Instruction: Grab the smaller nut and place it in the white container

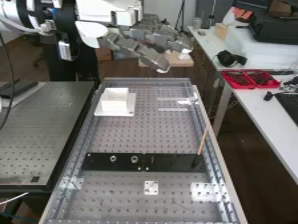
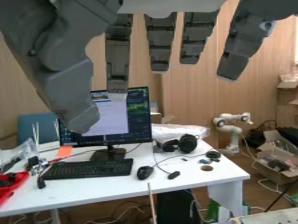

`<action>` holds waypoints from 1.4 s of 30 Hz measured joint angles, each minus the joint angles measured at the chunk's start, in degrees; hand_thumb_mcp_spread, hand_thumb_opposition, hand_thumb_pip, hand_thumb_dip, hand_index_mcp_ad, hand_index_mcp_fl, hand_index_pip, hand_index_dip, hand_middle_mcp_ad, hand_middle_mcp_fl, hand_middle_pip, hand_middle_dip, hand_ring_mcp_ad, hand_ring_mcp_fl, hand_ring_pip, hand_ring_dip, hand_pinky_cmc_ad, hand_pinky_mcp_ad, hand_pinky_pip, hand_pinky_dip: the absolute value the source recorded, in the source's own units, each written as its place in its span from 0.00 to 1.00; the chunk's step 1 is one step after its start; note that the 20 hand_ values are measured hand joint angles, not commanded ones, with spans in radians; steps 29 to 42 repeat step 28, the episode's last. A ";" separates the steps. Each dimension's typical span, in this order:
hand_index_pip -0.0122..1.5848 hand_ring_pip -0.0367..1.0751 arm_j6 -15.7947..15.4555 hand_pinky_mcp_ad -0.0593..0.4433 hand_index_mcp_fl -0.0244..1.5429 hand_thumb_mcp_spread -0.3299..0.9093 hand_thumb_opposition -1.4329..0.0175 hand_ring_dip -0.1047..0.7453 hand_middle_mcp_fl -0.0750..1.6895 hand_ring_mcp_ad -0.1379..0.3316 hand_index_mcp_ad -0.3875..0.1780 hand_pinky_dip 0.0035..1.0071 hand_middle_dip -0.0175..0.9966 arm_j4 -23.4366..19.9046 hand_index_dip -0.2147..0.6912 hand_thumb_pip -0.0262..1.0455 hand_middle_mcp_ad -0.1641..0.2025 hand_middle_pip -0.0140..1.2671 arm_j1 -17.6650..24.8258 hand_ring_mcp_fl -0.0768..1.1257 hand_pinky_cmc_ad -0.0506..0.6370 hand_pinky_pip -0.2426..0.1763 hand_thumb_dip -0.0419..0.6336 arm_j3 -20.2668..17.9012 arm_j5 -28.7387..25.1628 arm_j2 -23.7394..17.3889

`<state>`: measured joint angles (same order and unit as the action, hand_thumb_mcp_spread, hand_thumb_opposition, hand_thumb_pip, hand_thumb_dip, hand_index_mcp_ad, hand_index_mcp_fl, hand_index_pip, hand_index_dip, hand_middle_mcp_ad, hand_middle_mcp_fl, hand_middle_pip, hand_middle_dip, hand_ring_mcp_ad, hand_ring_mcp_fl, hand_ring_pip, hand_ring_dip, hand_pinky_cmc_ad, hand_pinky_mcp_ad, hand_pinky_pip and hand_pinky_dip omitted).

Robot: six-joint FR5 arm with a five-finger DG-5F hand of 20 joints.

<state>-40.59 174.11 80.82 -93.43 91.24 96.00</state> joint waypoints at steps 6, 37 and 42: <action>0.67 0.13 0.24 0.73 0.02 0.51 0.44 0.27 0.08 0.54 0.39 0.28 0.24 0.06 0.25 0.76 0.65 0.11 0.48 0.07 0.56 0.58 0.36 0.44 -0.44 0.28; 0.43 0.13 -0.82 0.72 0.02 0.50 0.46 0.27 0.08 0.54 0.40 0.28 0.24 1.12 0.26 0.74 0.65 0.11 0.73 0.07 0.57 0.58 0.36 0.41 -0.26 -1.11; 0.43 0.13 -0.82 0.72 0.02 0.50 0.46 0.27 0.08 0.54 0.40 0.28 0.24 1.12 0.26 0.74 0.65 0.11 0.73 0.07 0.57 0.58 0.36 0.41 -0.26 -1.11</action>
